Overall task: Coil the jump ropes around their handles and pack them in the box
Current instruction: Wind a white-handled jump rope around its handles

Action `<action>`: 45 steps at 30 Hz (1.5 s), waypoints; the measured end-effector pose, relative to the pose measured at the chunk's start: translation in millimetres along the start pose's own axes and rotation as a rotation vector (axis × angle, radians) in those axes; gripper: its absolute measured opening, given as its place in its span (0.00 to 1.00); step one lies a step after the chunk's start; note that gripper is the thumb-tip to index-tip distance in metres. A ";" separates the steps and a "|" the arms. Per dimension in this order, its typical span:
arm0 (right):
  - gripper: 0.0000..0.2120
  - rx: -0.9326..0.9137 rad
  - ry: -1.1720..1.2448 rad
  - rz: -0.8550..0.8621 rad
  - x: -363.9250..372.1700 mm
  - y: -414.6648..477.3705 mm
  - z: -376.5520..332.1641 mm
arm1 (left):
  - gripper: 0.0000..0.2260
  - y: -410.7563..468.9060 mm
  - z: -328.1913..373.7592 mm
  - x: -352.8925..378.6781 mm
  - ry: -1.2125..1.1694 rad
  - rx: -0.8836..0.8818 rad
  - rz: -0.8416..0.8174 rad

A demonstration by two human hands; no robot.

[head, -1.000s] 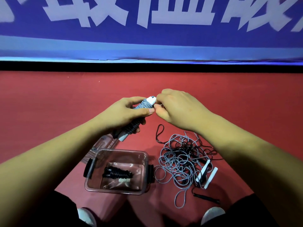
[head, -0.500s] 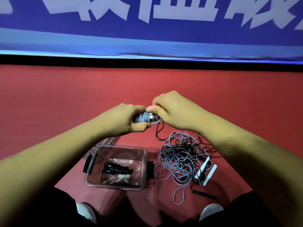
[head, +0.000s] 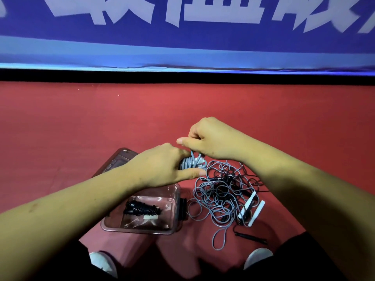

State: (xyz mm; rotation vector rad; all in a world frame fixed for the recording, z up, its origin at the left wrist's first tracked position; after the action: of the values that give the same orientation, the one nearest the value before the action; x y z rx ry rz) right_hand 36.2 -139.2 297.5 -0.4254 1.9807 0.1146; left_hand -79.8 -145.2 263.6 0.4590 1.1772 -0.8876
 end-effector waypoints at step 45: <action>0.27 0.192 0.601 0.250 12.7 14.0 27.2 | 0.12 -18.8 -15.9 -34.8 -0.485 -0.142 0.276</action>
State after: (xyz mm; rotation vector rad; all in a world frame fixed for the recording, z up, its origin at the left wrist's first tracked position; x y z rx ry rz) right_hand 49.9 -122.0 272.7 -0.0826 2.6046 -0.0558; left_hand -108.1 -132.5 292.8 0.2604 0.7046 -0.6231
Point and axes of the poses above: each hand's wrist, its own y-axis towards the middle knuckle, its own x-axis out of the palm, z = x × y, the point moved 5 cm from there along y, towards the middle knuckle, and after that the axes turned 6 degrees about -z, right-handed, at the moved point
